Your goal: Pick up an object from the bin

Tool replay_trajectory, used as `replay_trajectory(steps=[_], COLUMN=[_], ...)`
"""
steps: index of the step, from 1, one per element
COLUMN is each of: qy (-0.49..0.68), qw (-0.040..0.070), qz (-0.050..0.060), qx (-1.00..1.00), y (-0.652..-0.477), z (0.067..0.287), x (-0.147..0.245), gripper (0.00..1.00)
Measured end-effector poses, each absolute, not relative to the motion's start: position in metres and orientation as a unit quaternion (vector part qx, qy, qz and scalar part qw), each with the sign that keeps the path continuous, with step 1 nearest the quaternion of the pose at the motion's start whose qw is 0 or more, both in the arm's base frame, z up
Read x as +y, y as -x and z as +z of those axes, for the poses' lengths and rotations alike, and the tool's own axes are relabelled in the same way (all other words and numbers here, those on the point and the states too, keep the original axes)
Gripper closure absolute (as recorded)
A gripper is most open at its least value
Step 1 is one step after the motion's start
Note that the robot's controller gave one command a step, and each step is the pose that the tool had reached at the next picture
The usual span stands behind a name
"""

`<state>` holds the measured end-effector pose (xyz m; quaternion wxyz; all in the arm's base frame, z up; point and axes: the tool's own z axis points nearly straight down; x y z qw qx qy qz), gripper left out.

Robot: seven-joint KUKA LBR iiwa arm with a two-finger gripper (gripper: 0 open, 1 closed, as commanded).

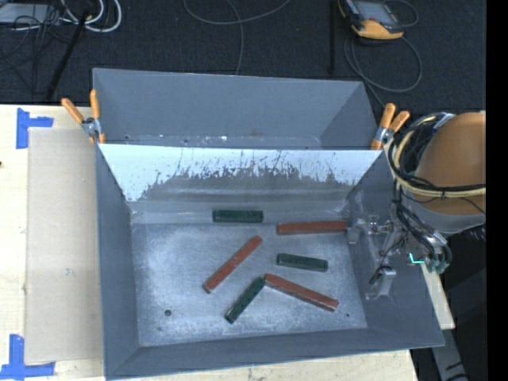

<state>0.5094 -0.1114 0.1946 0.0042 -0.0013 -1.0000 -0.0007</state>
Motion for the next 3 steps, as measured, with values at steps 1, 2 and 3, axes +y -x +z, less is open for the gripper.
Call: replay_trajectory(steps=[1, 2, 3], qy=[0.018, 0.017, 0.009], qw=[-0.004, 0.0, -0.004], qz=[-0.001, 0.0, 0.0], qx=[-1.0, -1.0, -1.0], y=[-0.477, -0.475, -0.494], z=[0.069, 0.07, 0.2], x=[-0.027, -0.029, -0.025], gripper=[0.0, 1.0, 1.0])
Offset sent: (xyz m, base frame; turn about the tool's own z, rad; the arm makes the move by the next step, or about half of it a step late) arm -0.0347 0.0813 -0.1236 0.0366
